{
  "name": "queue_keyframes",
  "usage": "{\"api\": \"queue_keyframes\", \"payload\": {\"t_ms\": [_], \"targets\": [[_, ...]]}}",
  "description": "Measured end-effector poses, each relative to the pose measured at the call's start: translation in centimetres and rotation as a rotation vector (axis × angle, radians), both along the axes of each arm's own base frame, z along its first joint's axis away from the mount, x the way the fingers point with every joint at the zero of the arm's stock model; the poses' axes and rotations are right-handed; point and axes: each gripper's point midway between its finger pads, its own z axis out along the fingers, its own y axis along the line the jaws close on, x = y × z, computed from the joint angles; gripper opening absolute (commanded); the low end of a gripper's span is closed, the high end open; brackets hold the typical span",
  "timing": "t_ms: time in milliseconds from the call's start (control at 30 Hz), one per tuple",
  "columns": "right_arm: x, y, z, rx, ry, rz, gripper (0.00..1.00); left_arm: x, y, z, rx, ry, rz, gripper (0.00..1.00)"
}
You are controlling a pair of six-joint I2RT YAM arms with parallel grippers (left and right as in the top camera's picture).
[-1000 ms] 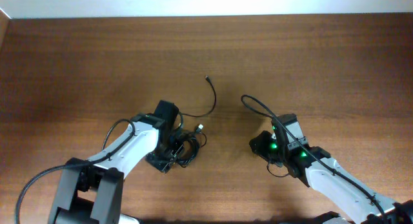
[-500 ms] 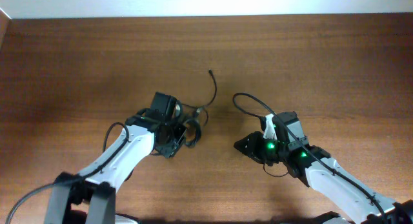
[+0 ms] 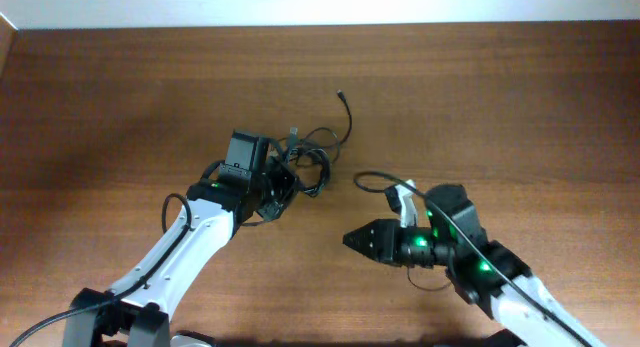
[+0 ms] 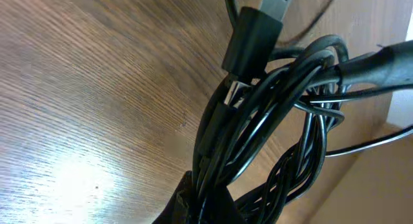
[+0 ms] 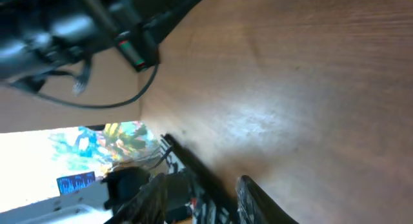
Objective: Untangle cables
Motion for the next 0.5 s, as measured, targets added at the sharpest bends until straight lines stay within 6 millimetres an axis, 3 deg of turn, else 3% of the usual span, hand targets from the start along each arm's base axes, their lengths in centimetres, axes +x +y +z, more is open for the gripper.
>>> {"api": "queue_keyframes", "payload": {"t_ms": [100, 200, 267, 367, 433, 500], "targets": [[-0.8, -1.5, 0.1, -0.055, 0.007, -0.058, 0.38, -0.2, -0.5, 0.2, -0.013, -0.013, -0.045, 0.00], [-0.8, -3.2, -0.4, -0.122, 0.017, -0.148, 0.61, -0.3, -0.7, 0.3, -0.020, -0.018, -0.070, 0.00], [-0.3, -4.0, -0.7, -0.152, 0.026, -0.216, 0.62, -0.4, -0.8, 0.4, -0.023, -0.020, -0.076, 0.00], [1.6, -4.3, 0.3, -0.135, -0.033, -0.301, 0.54, -0.4, -0.8, 0.5, -0.022, -0.026, -0.085, 0.00], [2.8, -4.0, 1.5, -0.098, -0.088, -0.325, 0.27, -0.3, -0.9, 0.6, -0.024, -0.033, -0.087, 0.00], [3.7, -3.8, 2.6, -0.065, -0.132, -0.344, 0.23, -0.3, -0.9, 0.7, -0.024, -0.038, -0.089, 0.00]]}}
